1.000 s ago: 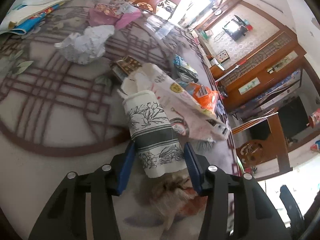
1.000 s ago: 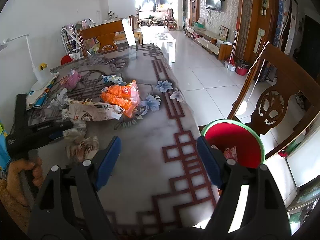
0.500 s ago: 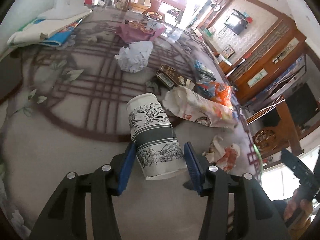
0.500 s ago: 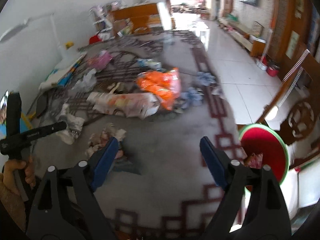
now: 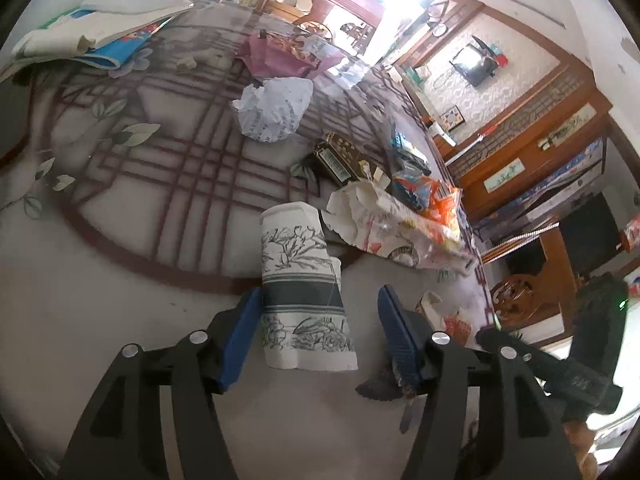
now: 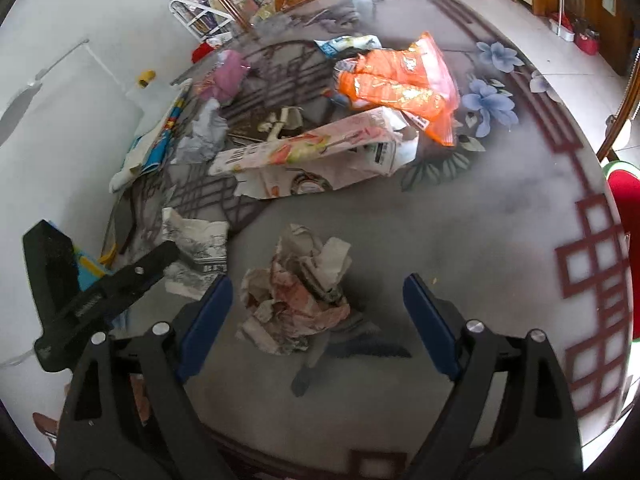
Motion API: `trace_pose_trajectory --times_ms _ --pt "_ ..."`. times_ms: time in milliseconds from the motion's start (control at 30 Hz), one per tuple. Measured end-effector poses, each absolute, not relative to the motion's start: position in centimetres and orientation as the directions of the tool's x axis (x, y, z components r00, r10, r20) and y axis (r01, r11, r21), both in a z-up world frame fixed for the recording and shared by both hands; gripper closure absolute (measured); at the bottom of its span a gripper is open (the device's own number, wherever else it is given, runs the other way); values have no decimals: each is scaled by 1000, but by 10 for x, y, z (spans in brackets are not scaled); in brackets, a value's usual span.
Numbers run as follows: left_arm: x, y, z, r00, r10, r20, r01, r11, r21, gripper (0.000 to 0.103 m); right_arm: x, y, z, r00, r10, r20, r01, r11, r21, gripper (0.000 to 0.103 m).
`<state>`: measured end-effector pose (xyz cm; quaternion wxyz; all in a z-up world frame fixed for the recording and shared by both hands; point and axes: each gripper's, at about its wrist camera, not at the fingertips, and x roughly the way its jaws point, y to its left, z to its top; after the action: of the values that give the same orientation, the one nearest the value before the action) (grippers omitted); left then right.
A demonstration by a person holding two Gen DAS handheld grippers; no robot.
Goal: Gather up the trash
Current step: 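Grasp the white floral-print paper cup with the left tool, then grasp the crumpled paper with the right tool while the left tool holds the cup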
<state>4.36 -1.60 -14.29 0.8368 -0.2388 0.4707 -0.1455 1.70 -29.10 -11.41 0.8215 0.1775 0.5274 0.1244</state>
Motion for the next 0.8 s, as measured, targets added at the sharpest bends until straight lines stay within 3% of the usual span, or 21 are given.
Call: trace_pose_trajectory --times_ms 167,233,367,533,800 --pt "51 -18 -151 505 -465 -727 -1 842 -539 48 17 -283 -124 400 418 -815 -31 895 444 18" --pt "52 -19 -156 490 -466 -737 -9 843 -538 62 19 -278 -126 398 425 -813 -37 893 449 18" --pt "50 -20 -154 500 -481 -721 4 833 -553 63 19 -265 -130 391 440 -808 -63 889 454 18" --pt "44 -21 -134 579 -413 -703 38 875 -483 64 22 -253 -136 393 426 -815 -72 898 435 18" --pt "37 -26 -116 651 -288 -703 46 939 -342 64 17 -248 -129 429 400 -810 -126 914 385 65"
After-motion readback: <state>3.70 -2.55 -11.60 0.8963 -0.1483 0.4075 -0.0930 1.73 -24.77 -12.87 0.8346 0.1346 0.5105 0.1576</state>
